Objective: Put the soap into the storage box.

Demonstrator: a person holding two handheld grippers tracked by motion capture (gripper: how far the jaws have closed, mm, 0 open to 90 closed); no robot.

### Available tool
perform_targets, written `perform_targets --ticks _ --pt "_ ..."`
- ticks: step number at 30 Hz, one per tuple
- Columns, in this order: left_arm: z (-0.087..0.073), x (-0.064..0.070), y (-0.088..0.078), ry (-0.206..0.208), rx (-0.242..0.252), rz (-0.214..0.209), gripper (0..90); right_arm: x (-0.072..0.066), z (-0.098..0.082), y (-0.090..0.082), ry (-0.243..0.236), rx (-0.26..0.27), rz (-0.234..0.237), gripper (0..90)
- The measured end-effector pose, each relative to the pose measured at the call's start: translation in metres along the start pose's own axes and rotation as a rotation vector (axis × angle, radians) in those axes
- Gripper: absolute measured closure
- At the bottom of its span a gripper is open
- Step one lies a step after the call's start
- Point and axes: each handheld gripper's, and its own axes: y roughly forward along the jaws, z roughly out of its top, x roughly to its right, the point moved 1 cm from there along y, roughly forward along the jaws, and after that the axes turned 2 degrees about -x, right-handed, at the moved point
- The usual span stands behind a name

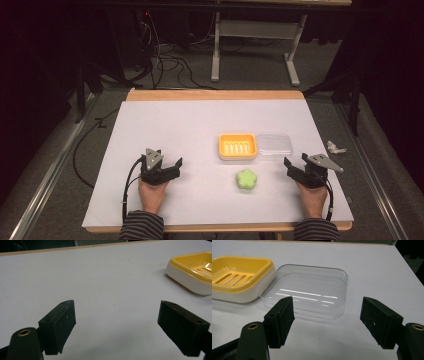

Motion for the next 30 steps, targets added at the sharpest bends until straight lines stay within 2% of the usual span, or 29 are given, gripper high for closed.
perform_targets --ticks 12,15,16,18,23,27,30 --pt "0.000 0.000 0.000 -0.001 -0.001 -0.003 15.6 -0.002 0.000 0.001 0.000 -0.009 -0.020 26.5" --pt "0.000 0.000 0.000 -0.001 -0.003 -0.004 15.7 -0.006 0.001 0.002 -0.043 -0.024 -0.032 26.6" --pt "0.000 0.000 0.000 -0.001 -0.003 -0.004 15.7 -0.006 0.001 0.002 -0.043 -0.024 -0.032 26.6" --pt "0.000 0.000 -0.001 0.000 -0.004 -0.007 15.7 -0.009 0.001 0.004 -0.086 -0.042 -0.043 26.6" --pt "0.000 0.000 0.000 -0.007 -0.005 -0.002 15.8 -0.010 0.001 0.004 -0.083 -0.036 -0.040 26.9" --pt "0.000 0.000 0.000 -0.011 -0.006 0.001 15.8 -0.013 0.002 0.003 -0.085 -0.044 -0.057 29.4" --pt "0.001 -0.001 0.000 -0.011 -0.007 0.002 15.8 -0.018 0.001 0.000 -0.085 -0.056 -0.039 30.0"
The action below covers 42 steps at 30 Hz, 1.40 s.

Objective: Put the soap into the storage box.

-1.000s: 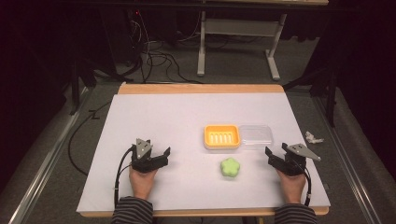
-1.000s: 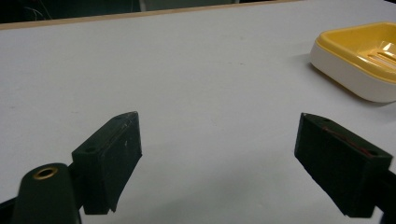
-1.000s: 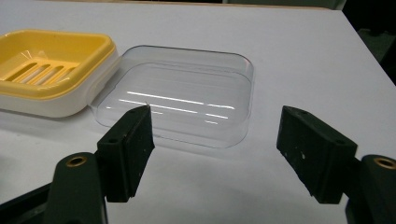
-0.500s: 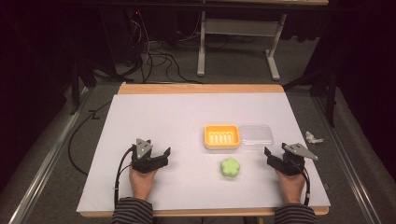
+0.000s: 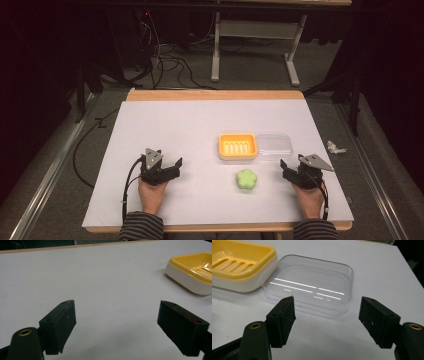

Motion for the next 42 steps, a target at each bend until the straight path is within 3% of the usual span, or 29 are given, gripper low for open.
perform_targets --ticks 5,8,18,23,32,35,36,42 --pt "0.000 0.000 0.000 -0.002 0.001 0.000 15.8 -0.004 0.001 -0.005 0.008 0.002 0.027 30.2" --pt "0.000 0.000 0.000 -0.003 0.002 -0.001 15.8 -0.006 0.003 -0.012 0.039 0.015 0.079 29.5" --pt "0.001 0.000 0.000 -0.012 0.001 0.000 15.7 -0.018 0.005 -0.023 0.082 0.038 0.189 24.1" --pt "0.001 -0.001 0.000 -0.014 0.001 0.002 15.7 -0.022 0.006 -0.028 0.095 0.051 0.210 23.6" --pt "0.001 -0.001 0.001 -0.017 -0.003 0.004 15.8 -0.038 0.009 -0.036 0.055 0.034 0.285 16.9" --pt "0.001 -0.001 0.001 -0.015 -0.004 0.005 16.0 -0.045 0.010 -0.037 0.028 -0.002 0.306 16.0" --pt "0.001 -0.001 0.001 -0.016 -0.004 0.006 16.0 -0.050 0.011 -0.038 0.010 -0.036 0.323 16.2" --pt "0.001 -0.001 0.001 -0.024 -0.001 0.007 16.3 -0.061 0.013 -0.038 -0.065 -0.064 0.342 16.1"
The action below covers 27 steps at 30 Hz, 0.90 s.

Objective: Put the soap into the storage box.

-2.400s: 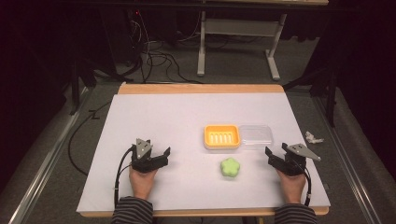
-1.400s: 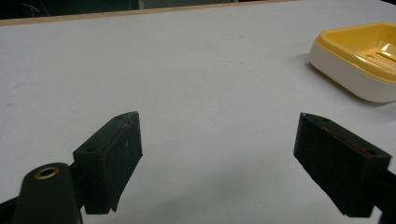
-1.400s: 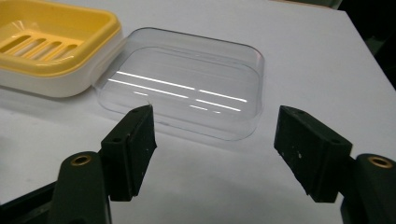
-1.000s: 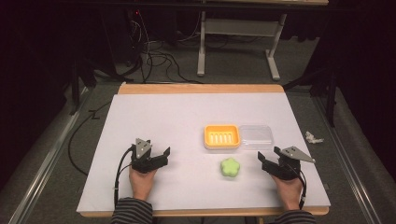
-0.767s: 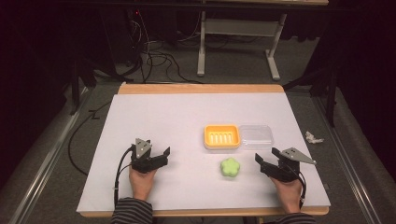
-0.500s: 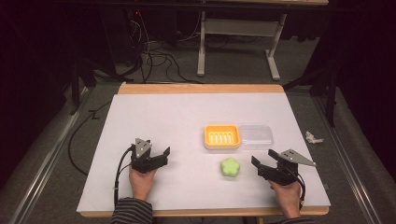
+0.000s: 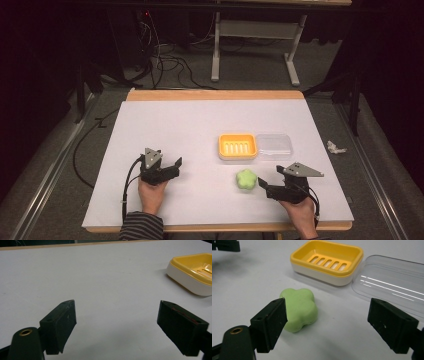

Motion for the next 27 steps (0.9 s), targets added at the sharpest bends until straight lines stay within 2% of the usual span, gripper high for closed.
perform_targets --ticks 4,12,22,27 --pt "0.000 0.000 0.000 -0.004 0.000 0.003 16.6 -0.011 0.002 0.006 -0.041 -0.043 0.029 15.6" --pt "0.000 -0.001 0.000 -0.004 -0.003 0.003 16.6 -0.022 0.006 0.018 -0.096 -0.100 0.055 15.0" --pt "0.000 -0.001 0.000 -0.004 -0.003 0.002 16.7 -0.033 0.011 0.035 -0.137 -0.155 0.062 14.7" --pt "0.000 -0.001 -0.001 -0.002 0.000 0.001 16.8 -0.036 0.012 0.041 -0.163 -0.177 0.049 14.9"
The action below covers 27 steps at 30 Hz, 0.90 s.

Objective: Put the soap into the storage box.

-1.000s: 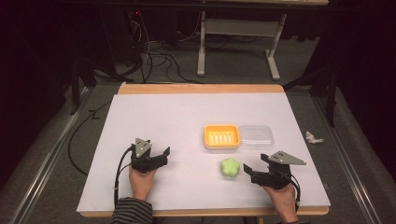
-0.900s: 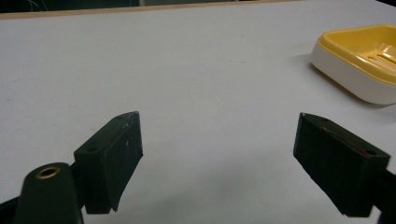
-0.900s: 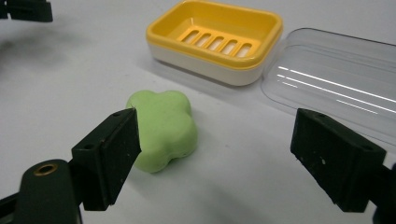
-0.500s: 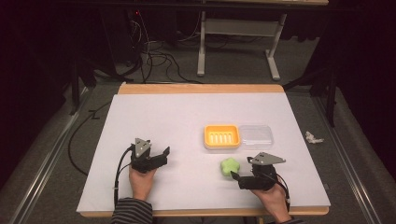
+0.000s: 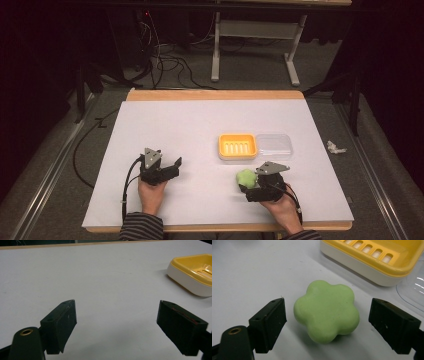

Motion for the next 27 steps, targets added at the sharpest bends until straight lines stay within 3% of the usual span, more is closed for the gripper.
perform_targets --ticks 15,27 --pt "0.000 -0.001 0.000 -0.005 0.000 -0.001 16.8 -0.003 0.007 0.020 -0.021 -0.070 0.001 15.9" --pt "0.001 -0.001 0.000 -0.008 0.000 -0.004 16.8 -0.002 0.008 0.029 -0.013 -0.122 0.003 23.8"
